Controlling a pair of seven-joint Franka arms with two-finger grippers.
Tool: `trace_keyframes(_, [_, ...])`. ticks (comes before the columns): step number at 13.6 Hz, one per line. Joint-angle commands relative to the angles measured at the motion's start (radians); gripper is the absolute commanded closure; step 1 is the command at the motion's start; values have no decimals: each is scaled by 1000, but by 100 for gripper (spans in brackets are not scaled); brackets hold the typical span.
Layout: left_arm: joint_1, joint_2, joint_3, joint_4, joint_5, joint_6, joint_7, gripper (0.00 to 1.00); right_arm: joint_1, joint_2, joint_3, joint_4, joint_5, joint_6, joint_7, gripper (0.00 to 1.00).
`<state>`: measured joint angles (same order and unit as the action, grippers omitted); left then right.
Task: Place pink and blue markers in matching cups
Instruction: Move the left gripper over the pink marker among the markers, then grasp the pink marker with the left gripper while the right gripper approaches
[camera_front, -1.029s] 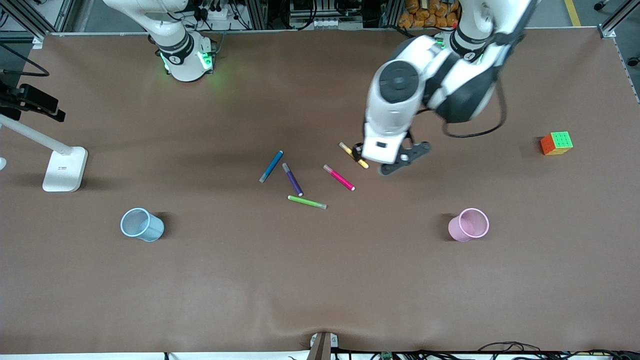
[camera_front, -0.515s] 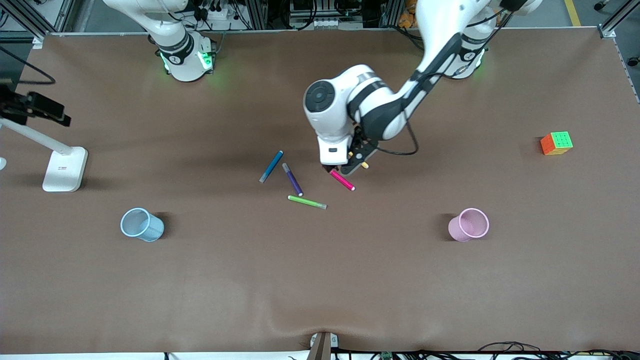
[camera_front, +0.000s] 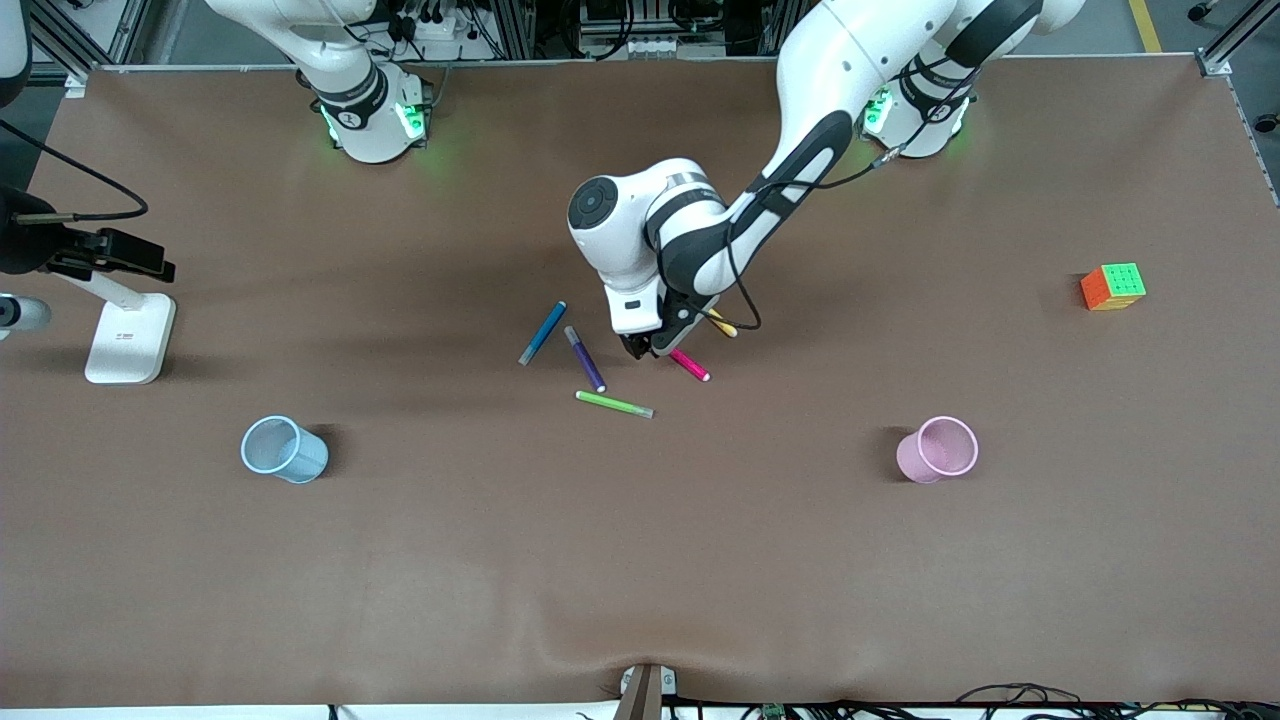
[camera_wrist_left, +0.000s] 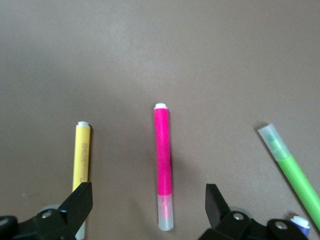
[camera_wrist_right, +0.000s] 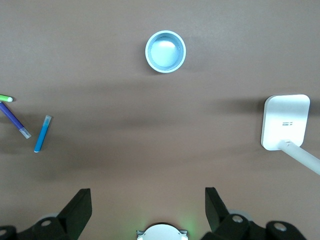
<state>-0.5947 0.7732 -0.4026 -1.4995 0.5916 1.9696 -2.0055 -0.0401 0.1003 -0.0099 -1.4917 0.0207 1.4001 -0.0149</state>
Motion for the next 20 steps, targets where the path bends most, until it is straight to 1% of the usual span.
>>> trace_keyframes(1, [-34,47,13,28,74,15,-48,3,44,29,-1,25,1,-6,12,0])
trace_keyframes(3, [-42,66,13,28,98,25,-70,9,72,51,-1,24,14,-4,13,0])
trace_keyframes(4, [-42,75,14,27,106,29,-79,12,75,55,-2,21,57,-3,19,0])
trace_keyframes(5, [-43,81,13,27,118,37,-91,16,71,56,-2,13,102,14,68,0])
trace_keyframes(6, [-43,83,13,25,128,43,-101,18,74,59,-2,5,132,23,117,0])
trace_keyframes(7, [-43,84,13,25,129,43,-105,22,80,65,-2,2,143,28,153,0])
trace_keyframes(10, [-50,95,13,24,128,43,-108,33,123,78,-2,-42,145,89,219,0])
trace_keyframes(11, [-53,95,13,24,128,43,-111,37,140,78,-2,-71,145,132,252,0])
trace_keyframes(12, [-54,95,13,24,128,43,-111,44,158,78,-2,-97,145,175,288,0])
trace_keyframes(13, [-54,97,13,25,128,46,-111,46,178,78,-2,-122,145,212,323,0])
trace_keyframes(15, [-54,103,13,25,129,61,-111,47,212,79,-2,-168,145,276,381,0])
trace_keyframes(16, [-54,103,13,25,129,61,-111,53,226,79,-2,-185,145,301,406,0])
trace_keyframes(17, [-53,103,13,25,128,61,-111,64,242,81,-2,-202,145,319,426,0])
trace_keyframes(19, [-53,103,13,25,129,61,-111,96,256,90,-2,-213,146,341,464,0])
trace_keyframes(20, [-53,103,13,25,129,61,-111,100,275,101,-2,-213,148,347,498,0])
